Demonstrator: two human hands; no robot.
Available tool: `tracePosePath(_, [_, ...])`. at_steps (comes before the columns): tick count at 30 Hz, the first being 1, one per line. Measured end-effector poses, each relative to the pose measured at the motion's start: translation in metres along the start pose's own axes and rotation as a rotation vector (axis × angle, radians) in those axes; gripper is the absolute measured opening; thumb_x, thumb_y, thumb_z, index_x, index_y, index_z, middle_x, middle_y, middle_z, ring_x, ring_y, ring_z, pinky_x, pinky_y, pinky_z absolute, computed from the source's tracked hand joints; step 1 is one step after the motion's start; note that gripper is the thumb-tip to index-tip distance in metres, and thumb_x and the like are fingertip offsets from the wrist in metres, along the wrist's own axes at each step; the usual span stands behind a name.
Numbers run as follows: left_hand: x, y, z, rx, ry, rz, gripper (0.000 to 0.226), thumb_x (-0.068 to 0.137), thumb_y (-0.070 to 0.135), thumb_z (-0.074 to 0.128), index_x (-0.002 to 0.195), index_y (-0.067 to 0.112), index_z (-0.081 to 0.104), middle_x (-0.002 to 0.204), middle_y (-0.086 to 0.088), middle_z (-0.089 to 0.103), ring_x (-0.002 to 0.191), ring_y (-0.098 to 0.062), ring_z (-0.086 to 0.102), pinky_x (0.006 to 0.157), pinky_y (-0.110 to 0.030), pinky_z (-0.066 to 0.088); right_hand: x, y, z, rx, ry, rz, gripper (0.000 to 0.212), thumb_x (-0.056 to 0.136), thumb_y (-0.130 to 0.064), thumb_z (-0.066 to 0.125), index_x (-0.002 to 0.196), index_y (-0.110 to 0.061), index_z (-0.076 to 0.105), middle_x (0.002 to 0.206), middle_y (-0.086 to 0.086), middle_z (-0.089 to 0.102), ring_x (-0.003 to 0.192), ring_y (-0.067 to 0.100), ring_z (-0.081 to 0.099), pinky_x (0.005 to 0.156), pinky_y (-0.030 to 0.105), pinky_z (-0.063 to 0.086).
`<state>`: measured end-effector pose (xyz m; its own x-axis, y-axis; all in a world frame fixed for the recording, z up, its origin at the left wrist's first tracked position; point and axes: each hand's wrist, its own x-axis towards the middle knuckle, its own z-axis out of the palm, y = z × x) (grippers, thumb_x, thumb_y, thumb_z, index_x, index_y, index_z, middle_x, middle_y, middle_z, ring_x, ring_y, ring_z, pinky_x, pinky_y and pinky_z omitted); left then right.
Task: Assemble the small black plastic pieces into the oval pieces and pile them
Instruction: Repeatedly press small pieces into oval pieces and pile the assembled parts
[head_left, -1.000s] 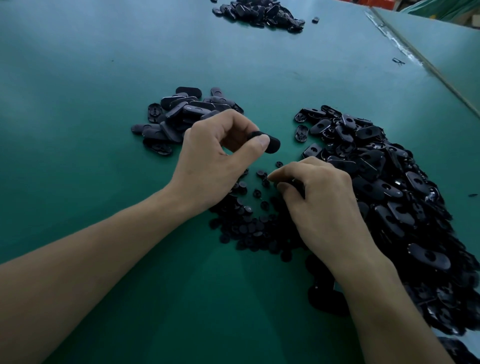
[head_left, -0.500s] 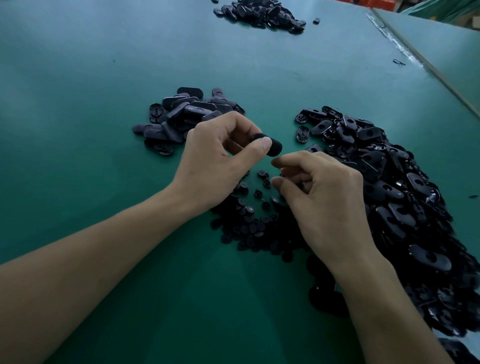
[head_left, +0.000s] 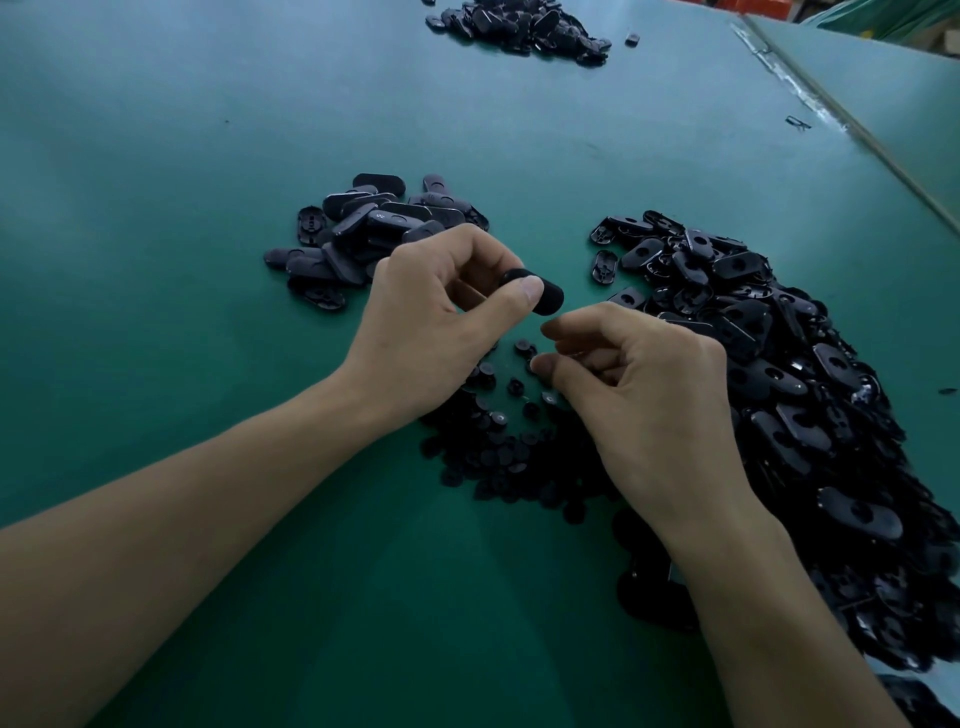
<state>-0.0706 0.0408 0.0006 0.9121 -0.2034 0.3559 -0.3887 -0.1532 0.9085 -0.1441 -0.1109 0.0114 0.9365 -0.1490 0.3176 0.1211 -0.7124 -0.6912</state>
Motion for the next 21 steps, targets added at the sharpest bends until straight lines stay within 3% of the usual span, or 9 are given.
tracePosePath(7, [0.0001, -0.001, 0.0, 0.008, -0.006, -0.002, 0.012, 0.085, 0.027, 0.071, 0.081, 0.016, 0.068, 0.069, 0.007, 0.067, 0.061, -0.017, 0.06, 0.06, -0.025, 0.05, -0.0002, 0.0001, 0.0007, 0.051, -0.012, -0.013, 0.016, 0.083, -0.014, 0.082, 0.098, -0.017, 0.077, 0.075, -0.012, 0.067, 0.068, -0.001, 0.065, 0.066, 0.007, 0.05])
tracePosePath(11, [-0.0002, -0.001, -0.0002, 0.012, -0.01, 0.0, 0.013, 0.085, 0.027, 0.071, 0.081, 0.015, 0.068, 0.068, 0.009, 0.066, 0.059, -0.01, 0.058, 0.059, -0.022, 0.047, 0.0003, 0.0011, 0.0005, 0.027, -0.005, -0.02, 0.018, 0.083, -0.011, 0.081, 0.1, -0.016, 0.077, 0.078, -0.009, 0.068, 0.07, 0.0, 0.065, 0.067, 0.008, 0.05])
tracePosePath(15, [-0.0003, -0.0014, -0.0001, 0.011, -0.01, -0.006, 0.011, 0.084, 0.028, 0.071, 0.08, 0.018, 0.067, 0.069, 0.006, 0.067, 0.061, -0.014, 0.059, 0.06, -0.025, 0.05, 0.0005, 0.0005, -0.0009, 0.028, -0.005, 0.011, 0.022, 0.081, -0.015, 0.083, 0.102, -0.02, 0.077, 0.088, -0.004, 0.071, 0.075, 0.004, 0.067, 0.073, 0.018, 0.057])
tracePosePath(21, [0.0001, -0.0017, -0.0001, 0.009, -0.013, -0.012, 0.011, 0.084, 0.029, 0.071, 0.079, 0.021, 0.067, 0.067, 0.009, 0.066, 0.06, -0.014, 0.059, 0.059, -0.024, 0.048, 0.0006, -0.0018, -0.0016, 0.092, -0.026, 0.024, 0.016, 0.079, -0.013, 0.084, 0.091, -0.02, 0.077, 0.081, -0.015, 0.071, 0.074, 0.001, 0.068, 0.071, 0.011, 0.054])
